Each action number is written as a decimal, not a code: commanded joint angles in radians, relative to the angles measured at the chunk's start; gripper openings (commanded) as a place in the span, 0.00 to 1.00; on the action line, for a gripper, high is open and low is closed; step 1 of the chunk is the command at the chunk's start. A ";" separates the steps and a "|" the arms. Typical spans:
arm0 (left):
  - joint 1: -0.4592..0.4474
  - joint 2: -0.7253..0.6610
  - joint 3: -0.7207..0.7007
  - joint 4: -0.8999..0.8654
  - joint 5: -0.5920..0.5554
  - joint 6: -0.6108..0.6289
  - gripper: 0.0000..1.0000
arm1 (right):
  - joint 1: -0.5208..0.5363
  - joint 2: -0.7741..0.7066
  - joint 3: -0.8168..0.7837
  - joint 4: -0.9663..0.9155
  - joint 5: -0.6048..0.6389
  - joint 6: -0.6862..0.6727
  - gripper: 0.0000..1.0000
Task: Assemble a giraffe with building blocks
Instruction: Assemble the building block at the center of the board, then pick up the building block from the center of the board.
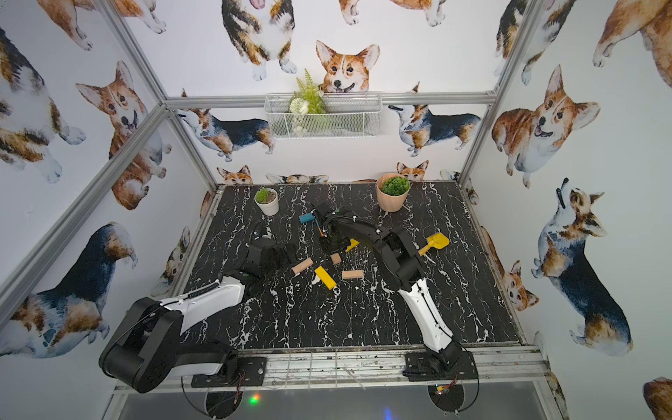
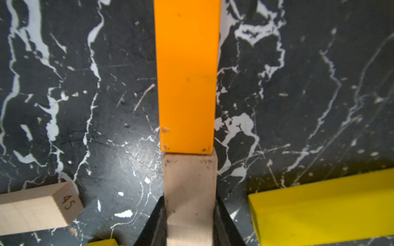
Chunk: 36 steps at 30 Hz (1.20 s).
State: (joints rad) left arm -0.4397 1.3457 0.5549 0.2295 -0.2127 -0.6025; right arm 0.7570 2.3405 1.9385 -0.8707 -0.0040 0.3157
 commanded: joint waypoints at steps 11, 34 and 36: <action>0.000 0.003 0.001 0.010 -0.021 0.010 1.00 | 0.002 0.010 0.004 -0.031 -0.002 0.000 0.49; -0.045 0.216 0.335 -0.159 0.199 0.166 1.00 | -0.196 -0.701 -0.847 0.520 0.405 0.133 0.70; -0.100 0.283 0.440 -0.228 0.207 0.232 1.00 | -0.196 -0.752 -0.927 0.574 0.441 0.122 0.72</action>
State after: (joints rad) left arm -0.4828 1.5570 0.8581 0.1043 -0.1173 -0.4580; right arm 0.5636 1.6524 1.1076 -0.4633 0.3241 0.3969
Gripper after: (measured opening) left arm 0.998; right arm 0.706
